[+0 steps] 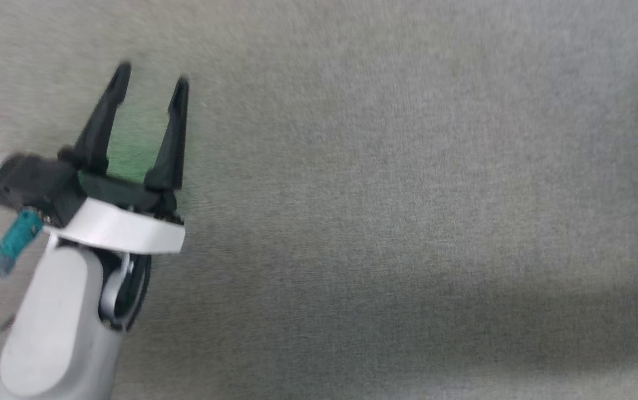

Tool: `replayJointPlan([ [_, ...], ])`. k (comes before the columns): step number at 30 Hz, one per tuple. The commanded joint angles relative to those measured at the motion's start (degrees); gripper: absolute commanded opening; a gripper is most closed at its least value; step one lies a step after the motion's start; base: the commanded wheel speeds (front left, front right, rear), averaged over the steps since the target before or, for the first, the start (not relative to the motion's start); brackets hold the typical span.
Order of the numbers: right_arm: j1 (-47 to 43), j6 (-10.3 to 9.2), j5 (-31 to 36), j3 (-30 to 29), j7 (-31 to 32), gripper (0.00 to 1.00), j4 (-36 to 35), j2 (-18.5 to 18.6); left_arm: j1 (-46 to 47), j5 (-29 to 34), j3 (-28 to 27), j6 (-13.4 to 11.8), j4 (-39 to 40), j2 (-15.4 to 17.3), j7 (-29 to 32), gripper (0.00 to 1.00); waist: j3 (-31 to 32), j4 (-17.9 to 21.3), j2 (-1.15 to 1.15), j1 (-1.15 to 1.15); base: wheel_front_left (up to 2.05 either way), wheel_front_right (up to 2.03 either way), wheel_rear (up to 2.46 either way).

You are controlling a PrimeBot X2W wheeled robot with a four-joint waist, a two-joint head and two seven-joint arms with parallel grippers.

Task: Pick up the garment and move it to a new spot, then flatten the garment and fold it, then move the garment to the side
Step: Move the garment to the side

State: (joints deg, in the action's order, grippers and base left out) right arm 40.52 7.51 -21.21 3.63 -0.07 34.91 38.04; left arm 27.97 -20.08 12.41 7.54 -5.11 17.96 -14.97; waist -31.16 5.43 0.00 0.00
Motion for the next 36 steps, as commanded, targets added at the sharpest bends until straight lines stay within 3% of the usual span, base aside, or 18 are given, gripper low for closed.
replayJointPlan([
  [1,-1.53,-0.03,-0.47,0.23,-0.95,1.0,-0.64,-1.3,-1.98,-0.11,-0.76,-0.13,-0.76,-0.63,-0.29,1.0,5.7,-3.03,0.0,0.0,0.0,0.0,0.0],
  [8,-8.6,-0.03,-1.63,0.45,-5.84,1.0,-1.92,-9.21,-10.39,-0.53,-4.37,-0.13,-4.72,-3.87,-0.29,1.0,13.82,-5.69,0.0,0.0,0.0,0.0,0.0],
  [17,-18.28,-0.03,-1.98,0.48,-11.61,1.0,-2.81,-15.03,-19.23,-0.48,-7.64,-0.13,-8.13,-6.48,-0.29,1.0,22.28,-8.82,0.0,0.0,0.0,0.0,0.0],
  [27,-28.41,-0.03,-1.36,-1.84,-13.78,1.0,-9.36,-17.65,-26.43,-0.19,-9.99,-0.13,-6.88,-7.58,-0.29,1.0,29.1,-10.41,0.0,0.0,0.0,0.0,0.0],
  [36,-36.47,-0.03,-0.49,-6.75,-10.75,1.0,-19.02,-19.87,-32.19,0.97,-11.27,-0.13,-3.33,-7.31,-0.29,1.0,31.55,-10.85,0.0,0.0,0.0,0.0,0.0],
])
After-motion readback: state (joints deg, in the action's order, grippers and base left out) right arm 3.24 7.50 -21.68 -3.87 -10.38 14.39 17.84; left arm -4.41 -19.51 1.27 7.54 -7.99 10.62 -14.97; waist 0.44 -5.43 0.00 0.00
